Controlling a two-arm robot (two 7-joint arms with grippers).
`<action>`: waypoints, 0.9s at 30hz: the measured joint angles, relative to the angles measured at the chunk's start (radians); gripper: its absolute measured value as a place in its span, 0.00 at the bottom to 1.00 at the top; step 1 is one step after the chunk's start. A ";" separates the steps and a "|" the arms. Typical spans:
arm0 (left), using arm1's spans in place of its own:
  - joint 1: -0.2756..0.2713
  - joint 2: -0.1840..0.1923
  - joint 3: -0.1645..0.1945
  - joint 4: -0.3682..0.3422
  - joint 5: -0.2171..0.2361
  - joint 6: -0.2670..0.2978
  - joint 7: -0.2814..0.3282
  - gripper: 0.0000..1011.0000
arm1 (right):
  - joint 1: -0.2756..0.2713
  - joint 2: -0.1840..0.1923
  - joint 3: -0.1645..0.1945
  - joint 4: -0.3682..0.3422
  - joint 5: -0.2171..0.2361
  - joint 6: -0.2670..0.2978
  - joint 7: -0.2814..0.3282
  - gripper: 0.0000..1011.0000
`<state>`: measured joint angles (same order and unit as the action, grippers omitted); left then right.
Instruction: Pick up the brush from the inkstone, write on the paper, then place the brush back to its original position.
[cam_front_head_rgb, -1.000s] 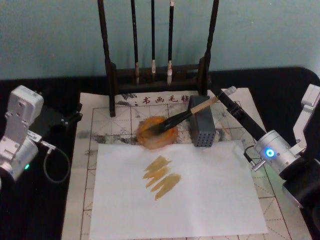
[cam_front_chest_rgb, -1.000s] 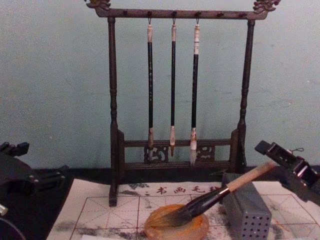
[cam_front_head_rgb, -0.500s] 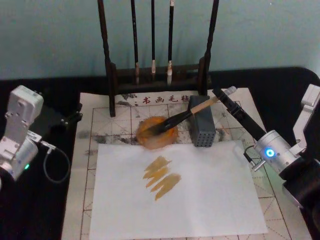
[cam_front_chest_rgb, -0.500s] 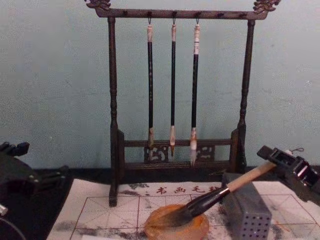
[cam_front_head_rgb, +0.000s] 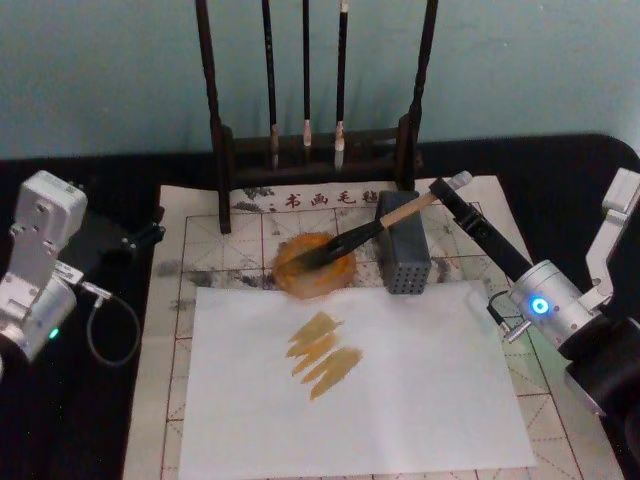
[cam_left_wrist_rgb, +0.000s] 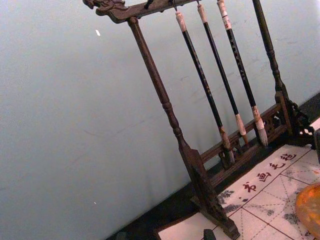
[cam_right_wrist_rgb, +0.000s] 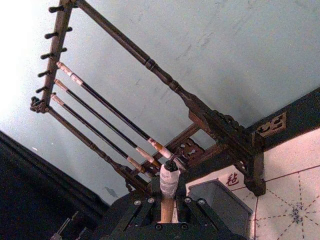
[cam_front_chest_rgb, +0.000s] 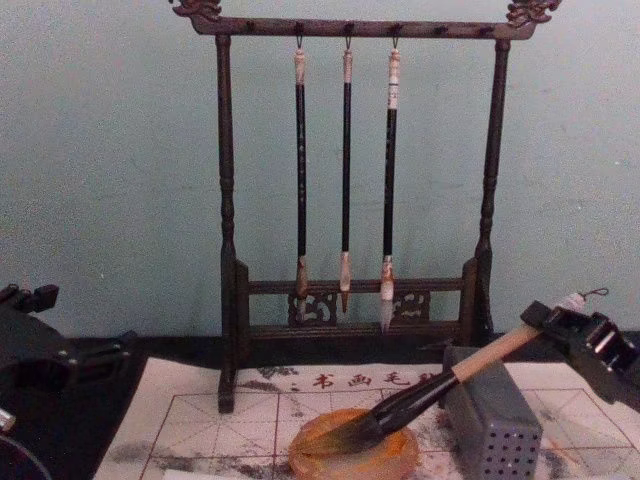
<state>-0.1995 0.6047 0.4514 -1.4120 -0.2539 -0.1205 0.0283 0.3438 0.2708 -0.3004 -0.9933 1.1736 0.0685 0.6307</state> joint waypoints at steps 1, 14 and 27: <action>0.000 0.000 0.000 0.000 0.000 0.000 0.000 0.99 | 0.000 0.000 0.000 0.000 0.000 0.000 0.000 0.18; 0.000 0.000 0.000 0.000 0.000 0.000 0.000 0.99 | 0.000 0.000 0.000 0.000 0.000 0.000 0.000 0.18; 0.000 0.000 0.000 0.000 0.000 0.000 0.000 0.99 | -0.006 0.005 0.010 -0.024 0.086 0.056 0.037 0.18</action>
<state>-0.1995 0.6047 0.4514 -1.4120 -0.2539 -0.1206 0.0283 0.3376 0.2754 -0.2904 -1.0176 1.2596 0.1243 0.6673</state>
